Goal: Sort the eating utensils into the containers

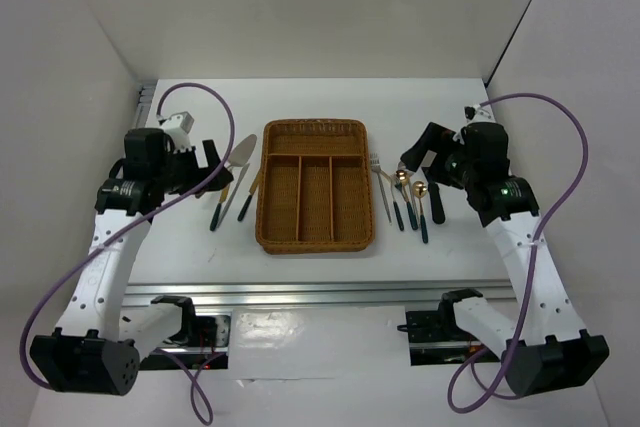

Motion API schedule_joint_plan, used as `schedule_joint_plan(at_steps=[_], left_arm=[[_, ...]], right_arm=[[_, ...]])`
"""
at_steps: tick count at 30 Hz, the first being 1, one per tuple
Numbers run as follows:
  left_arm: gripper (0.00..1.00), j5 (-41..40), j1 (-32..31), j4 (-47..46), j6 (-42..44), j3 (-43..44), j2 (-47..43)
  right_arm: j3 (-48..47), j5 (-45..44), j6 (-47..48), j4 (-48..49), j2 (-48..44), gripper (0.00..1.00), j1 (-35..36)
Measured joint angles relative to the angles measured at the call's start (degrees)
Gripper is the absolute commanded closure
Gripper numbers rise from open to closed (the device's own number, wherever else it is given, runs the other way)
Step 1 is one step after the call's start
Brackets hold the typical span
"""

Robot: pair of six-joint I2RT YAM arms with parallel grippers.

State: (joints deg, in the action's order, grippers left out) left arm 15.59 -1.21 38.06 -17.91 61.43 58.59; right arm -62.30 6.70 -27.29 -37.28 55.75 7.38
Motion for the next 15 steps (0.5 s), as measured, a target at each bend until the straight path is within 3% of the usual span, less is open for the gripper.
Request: schedule_joint_plan(at_steps=[9,15], left_arm=[[0.00,-2.2,0.0,1.0,-0.2,3.4,6.9],[0.00,-9.1,0.0,1.1,-0.1,4.0,11.0]], right_arm=[[0.0,0.6,0.0,0.5,3.0,0.00,0.0],[0.0,1.2,0.3,1.5,3.9,0.00,0.0]])
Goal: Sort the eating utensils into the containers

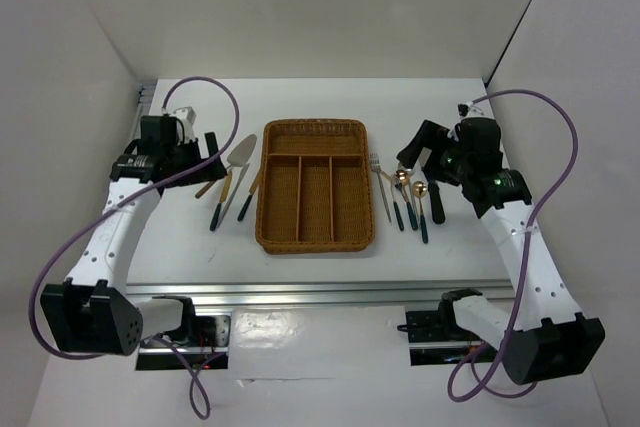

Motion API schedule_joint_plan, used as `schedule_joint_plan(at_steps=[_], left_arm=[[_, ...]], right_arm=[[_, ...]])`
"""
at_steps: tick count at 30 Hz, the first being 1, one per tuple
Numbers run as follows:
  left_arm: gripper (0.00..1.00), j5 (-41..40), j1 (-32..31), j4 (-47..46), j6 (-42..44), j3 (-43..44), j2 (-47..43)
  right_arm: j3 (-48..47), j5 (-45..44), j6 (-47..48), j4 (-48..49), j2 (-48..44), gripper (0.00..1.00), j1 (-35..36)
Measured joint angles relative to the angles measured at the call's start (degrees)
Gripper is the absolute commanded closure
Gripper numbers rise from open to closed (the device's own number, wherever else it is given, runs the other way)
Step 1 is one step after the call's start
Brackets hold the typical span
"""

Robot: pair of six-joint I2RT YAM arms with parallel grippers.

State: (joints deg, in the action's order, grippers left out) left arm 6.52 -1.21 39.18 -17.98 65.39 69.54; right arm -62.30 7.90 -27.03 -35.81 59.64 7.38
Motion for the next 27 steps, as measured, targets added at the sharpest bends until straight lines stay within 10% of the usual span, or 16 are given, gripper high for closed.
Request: schedule_joint_plan(at_steps=[27], left_arm=[[0.20,-7.1,4.5,-13.4,4.3,-1.1,27.5]], right_arm=[[-0.3,-0.6,2.4,1.5,7.3,0.00,0.0]])
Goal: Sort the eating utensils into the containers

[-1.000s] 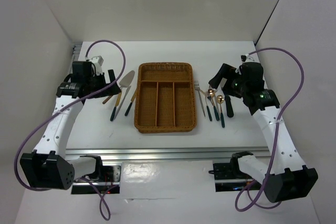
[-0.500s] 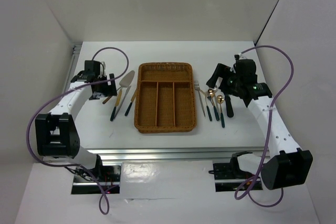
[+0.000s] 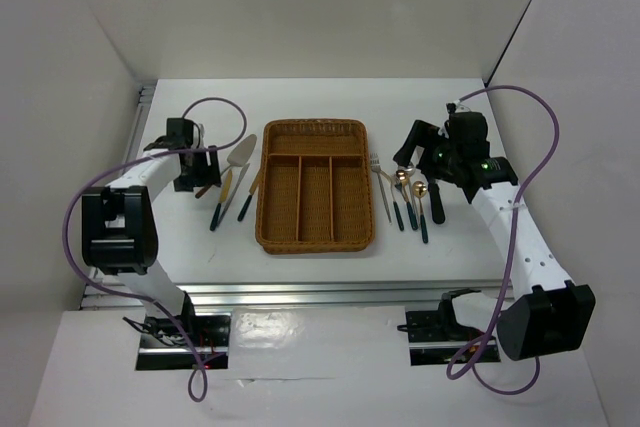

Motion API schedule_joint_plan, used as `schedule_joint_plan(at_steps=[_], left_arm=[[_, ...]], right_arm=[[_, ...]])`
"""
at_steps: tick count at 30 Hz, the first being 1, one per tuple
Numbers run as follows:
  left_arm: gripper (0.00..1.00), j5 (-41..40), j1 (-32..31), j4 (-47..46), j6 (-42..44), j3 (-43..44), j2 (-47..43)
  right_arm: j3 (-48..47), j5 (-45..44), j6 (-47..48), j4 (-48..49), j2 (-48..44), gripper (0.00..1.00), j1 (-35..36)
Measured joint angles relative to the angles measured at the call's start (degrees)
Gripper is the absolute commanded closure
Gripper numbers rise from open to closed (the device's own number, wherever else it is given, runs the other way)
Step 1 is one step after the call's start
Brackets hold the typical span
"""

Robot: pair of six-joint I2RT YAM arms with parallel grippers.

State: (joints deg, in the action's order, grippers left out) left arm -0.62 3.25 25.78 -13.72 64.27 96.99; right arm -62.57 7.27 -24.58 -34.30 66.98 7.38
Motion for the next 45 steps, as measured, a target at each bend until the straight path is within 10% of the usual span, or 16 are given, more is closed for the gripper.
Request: schedule_joint_plan(at_steps=[12,18,29,45], left_arm=[[0.49,0.0,0.1,-0.7,-0.1,0.3,2.8],[1.00,0.7,-0.1,-0.7,-0.1,0.3,2.8],[1.00,2.5,0.6,3.8,0.2,3.6,1.2],[1.00,20.7,-9.2,17.2,23.3,37.5,2.4]], right_arm=[[0.0,-0.8,-0.6,-0.1,-0.3,0.00,0.0],[0.0,-1.5,-0.7,-0.5,-1.4,0.00,0.0],[0.1,-3.1,-1.6,-0.9,-2.3,0.00,0.0],[-0.9,-18.1,-7.3,-9.1,7.2,0.00,0.0]])
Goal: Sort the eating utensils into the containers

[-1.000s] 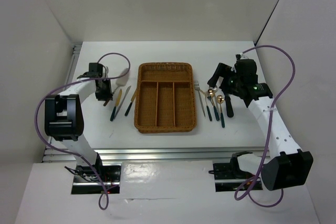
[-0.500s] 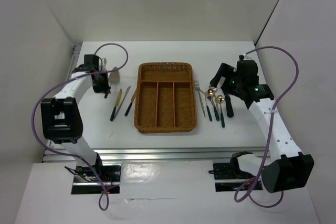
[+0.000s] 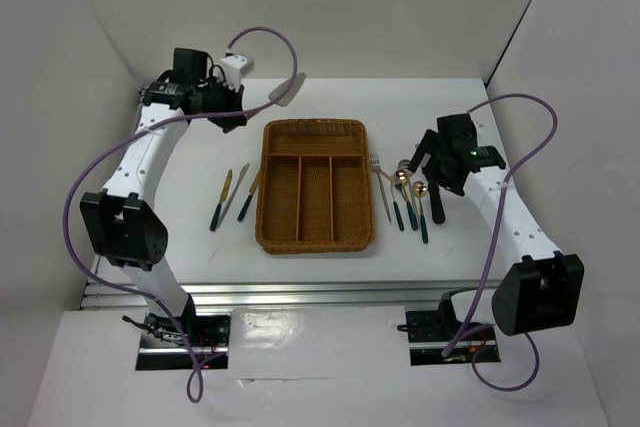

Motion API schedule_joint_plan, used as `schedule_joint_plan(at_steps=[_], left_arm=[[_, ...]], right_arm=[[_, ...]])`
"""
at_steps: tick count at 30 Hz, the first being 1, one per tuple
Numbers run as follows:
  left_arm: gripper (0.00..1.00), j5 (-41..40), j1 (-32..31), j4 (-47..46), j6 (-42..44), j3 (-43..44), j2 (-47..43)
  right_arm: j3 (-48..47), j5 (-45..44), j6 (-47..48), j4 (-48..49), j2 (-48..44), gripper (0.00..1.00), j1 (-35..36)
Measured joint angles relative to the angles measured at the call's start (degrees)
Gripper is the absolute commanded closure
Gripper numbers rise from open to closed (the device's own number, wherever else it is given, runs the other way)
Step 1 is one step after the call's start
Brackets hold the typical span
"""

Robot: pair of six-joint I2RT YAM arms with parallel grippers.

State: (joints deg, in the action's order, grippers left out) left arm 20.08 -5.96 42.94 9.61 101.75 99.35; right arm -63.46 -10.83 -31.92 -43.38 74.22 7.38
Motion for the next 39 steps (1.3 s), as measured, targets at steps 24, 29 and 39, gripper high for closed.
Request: schedule_joint_plan(at_steps=[24,29,39], left_arm=[[1.00,12.5,-4.8,-1.0,53.7,4.5,16.6],[1.00,12.9,-4.8,-1.2,55.2,5.4,19.9],[0.96,11.5,-7.4,-5.1,53.4,7.9,25.7]], right_arm=[[-5.4,-10.1,-1.1,-2.6,-1.4,0.00,0.0],[-5.6,-10.1,-2.1,-2.9,-1.3,0.00,0.0],[-5.6,-10.2,-2.9,-2.9,0.9,0.00,0.0]])
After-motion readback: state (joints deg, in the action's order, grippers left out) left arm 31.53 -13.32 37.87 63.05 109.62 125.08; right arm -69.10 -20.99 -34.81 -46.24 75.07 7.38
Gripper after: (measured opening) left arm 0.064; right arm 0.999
